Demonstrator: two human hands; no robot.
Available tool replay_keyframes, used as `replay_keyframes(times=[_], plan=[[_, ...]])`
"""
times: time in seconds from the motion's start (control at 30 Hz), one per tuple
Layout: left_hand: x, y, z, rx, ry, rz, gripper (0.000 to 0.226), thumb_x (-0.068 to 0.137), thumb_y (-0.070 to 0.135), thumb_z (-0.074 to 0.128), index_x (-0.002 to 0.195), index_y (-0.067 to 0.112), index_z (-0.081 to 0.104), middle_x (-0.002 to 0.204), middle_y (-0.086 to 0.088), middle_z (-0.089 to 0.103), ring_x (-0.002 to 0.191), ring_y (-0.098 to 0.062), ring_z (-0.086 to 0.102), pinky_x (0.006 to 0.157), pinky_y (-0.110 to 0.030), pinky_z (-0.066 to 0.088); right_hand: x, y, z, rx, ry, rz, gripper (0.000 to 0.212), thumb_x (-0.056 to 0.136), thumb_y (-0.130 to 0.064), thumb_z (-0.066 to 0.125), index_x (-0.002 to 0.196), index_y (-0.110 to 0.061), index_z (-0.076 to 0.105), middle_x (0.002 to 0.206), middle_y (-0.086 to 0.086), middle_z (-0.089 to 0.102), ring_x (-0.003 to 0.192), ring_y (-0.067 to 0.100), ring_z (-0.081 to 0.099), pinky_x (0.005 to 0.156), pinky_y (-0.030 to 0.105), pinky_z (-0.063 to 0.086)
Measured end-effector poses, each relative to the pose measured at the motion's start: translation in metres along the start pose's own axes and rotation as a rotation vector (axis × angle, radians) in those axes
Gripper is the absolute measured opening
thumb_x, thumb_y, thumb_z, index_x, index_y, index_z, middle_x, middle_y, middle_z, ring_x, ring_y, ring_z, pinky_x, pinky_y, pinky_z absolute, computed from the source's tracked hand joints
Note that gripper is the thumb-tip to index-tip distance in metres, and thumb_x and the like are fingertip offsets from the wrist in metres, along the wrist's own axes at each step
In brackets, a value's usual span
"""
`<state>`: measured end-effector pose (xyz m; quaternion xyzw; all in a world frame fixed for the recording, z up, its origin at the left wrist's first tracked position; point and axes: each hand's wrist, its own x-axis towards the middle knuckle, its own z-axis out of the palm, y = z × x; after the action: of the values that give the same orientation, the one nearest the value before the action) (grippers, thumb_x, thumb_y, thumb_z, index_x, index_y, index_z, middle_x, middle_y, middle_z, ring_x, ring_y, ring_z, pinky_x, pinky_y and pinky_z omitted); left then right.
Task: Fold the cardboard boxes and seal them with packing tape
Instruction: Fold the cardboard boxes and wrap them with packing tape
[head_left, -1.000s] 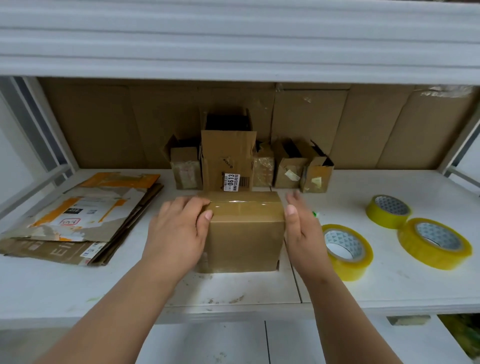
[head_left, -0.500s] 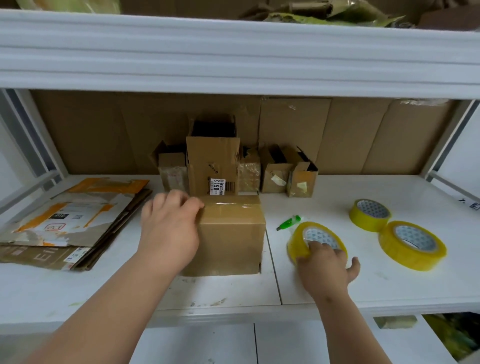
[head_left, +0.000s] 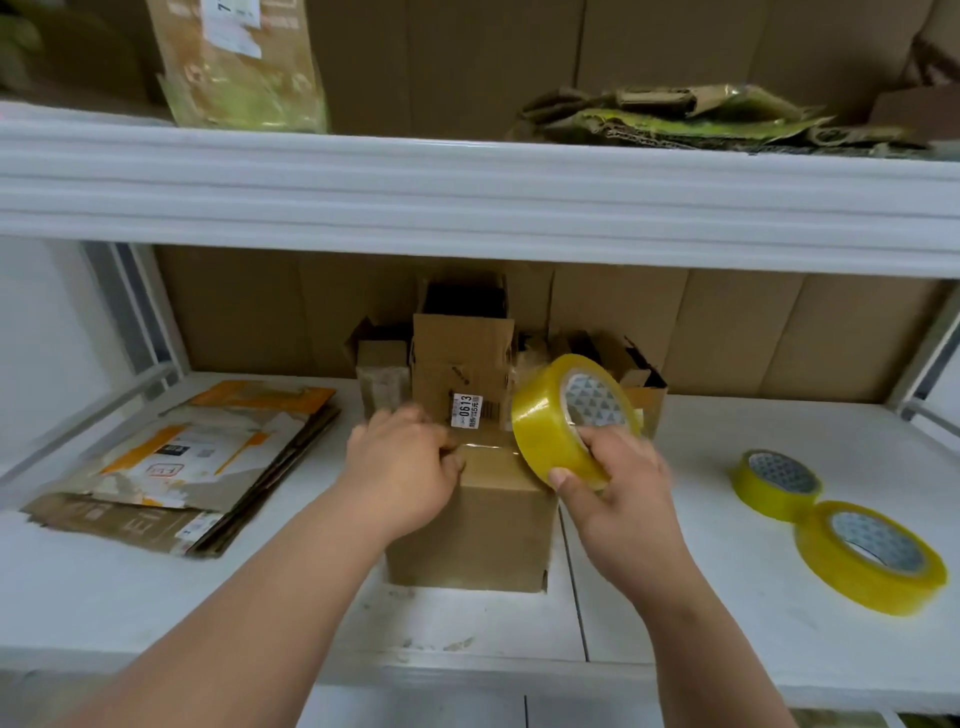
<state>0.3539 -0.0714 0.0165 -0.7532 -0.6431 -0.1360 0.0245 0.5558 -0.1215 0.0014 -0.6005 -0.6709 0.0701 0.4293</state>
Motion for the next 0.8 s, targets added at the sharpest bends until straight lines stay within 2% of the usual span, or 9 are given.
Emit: replay_keyframes(times=[0.1, 0.17, 0.23, 0.3, 0.43, 0.6, 0.7, 0.8], plan=[[0.002, -0.004, -0.004, -0.286, -0.057, -0.005, 0.032, 0.099, 0.032, 0.054, 0.129, 0.026, 0.065, 0.128, -0.004, 0.055, 0.12, -0.023, 0.05, 0.097, -0.026, 0.039, 0.002, -0.011, 0.008, 0.012, -0.047, -0.134, 0.034, 0.09, -0.029, 0.069, 0.123, -0.025, 0.062, 0.113, -0.019, 0.045, 0.106, -0.002, 0.025, 0.112, 0.037, 0.021], [0.001, -0.011, -0.007, -0.584, -0.084, -0.061, 0.034, 0.101, 0.023, 0.052, 0.134, 0.026, 0.06, 0.129, 0.0, 0.059, 0.12, -0.019, 0.054, 0.1, -0.028, 0.042, 0.003, -0.015, 0.014, -0.028, -0.094, -0.215, 0.032, 0.09, -0.029, 0.068, 0.122, -0.026, 0.063, 0.112, -0.02, 0.044, 0.107, -0.004, 0.024, 0.117, 0.031, 0.006], [-0.001, -0.017, -0.011, -0.91, -0.114, -0.111, 0.04, 0.102, 0.018, 0.052, 0.14, 0.028, 0.051, 0.127, 0.005, 0.063, 0.12, -0.015, 0.056, 0.104, -0.03, 0.043, 0.006, -0.015, 0.016, -0.066, -0.125, -0.25, 0.031, 0.091, -0.03, 0.067, 0.121, -0.029, 0.062, 0.111, -0.021, 0.043, 0.108, -0.006, 0.021, 0.115, 0.022, -0.007], [-0.003, -0.022, -0.013, -1.12, -0.135, -0.105, 0.046, 0.099, 0.015, 0.057, 0.14, 0.035, 0.045, 0.118, 0.006, 0.064, 0.113, -0.01, 0.06, 0.094, -0.022, 0.045, 0.008, -0.015, 0.014, -0.09, -0.147, -0.268, 0.03, 0.091, -0.03, 0.066, 0.12, -0.03, 0.062, 0.11, -0.022, 0.043, 0.108, -0.007, 0.021, 0.112, 0.017, -0.013], [-0.005, -0.024, -0.012, -1.178, -0.161, -0.081, 0.041, 0.095, 0.017, 0.064, 0.127, 0.04, 0.052, 0.108, 0.004, 0.067, 0.099, -0.003, 0.062, 0.078, -0.012, 0.042, 0.01, -0.02, 0.013, -0.201, -0.209, -0.297, 0.032, 0.092, -0.036, 0.063, 0.124, -0.033, 0.06, 0.116, -0.02, 0.052, 0.125, 0.006, 0.029, 0.116, 0.025, -0.013], [-0.001, -0.024, -0.003, -1.203, 0.049, -0.131, 0.015, 0.091, 0.017, 0.07, 0.092, 0.031, 0.072, 0.091, 0.007, 0.07, 0.086, -0.006, 0.061, 0.07, -0.015, 0.044, 0.012, -0.022, 0.012, -0.256, -0.257, -0.306, 0.034, 0.092, -0.038, 0.061, 0.126, -0.036, 0.058, 0.123, -0.019, 0.053, 0.13, 0.007, 0.027, 0.117, 0.031, -0.014], [0.002, -0.028, 0.001, -1.149, 0.131, -0.188, 0.019, 0.089, 0.02, 0.072, 0.077, 0.034, 0.075, 0.077, 0.014, 0.071, 0.079, -0.006, 0.06, 0.069, -0.023, 0.041, 0.015, -0.023, 0.011, -0.268, -0.279, -0.306, 0.033, 0.091, -0.038, 0.062, 0.124, -0.037, 0.059, 0.121, -0.02, 0.053, 0.13, 0.007, 0.027, 0.119, 0.039, -0.012], [0.006, -0.032, 0.0, -1.108, 0.202, -0.194, 0.023, 0.09, 0.021, 0.071, 0.073, 0.036, 0.074, 0.079, 0.016, 0.071, 0.078, -0.002, 0.062, 0.069, -0.022, 0.043, 0.023, -0.025, 0.008, -0.301, -0.296, -0.32, 0.03, 0.09, -0.047, 0.059, 0.119, -0.04, 0.057, 0.117, -0.023, 0.054, 0.128, 0.007, 0.033, 0.118, 0.048, -0.011]])
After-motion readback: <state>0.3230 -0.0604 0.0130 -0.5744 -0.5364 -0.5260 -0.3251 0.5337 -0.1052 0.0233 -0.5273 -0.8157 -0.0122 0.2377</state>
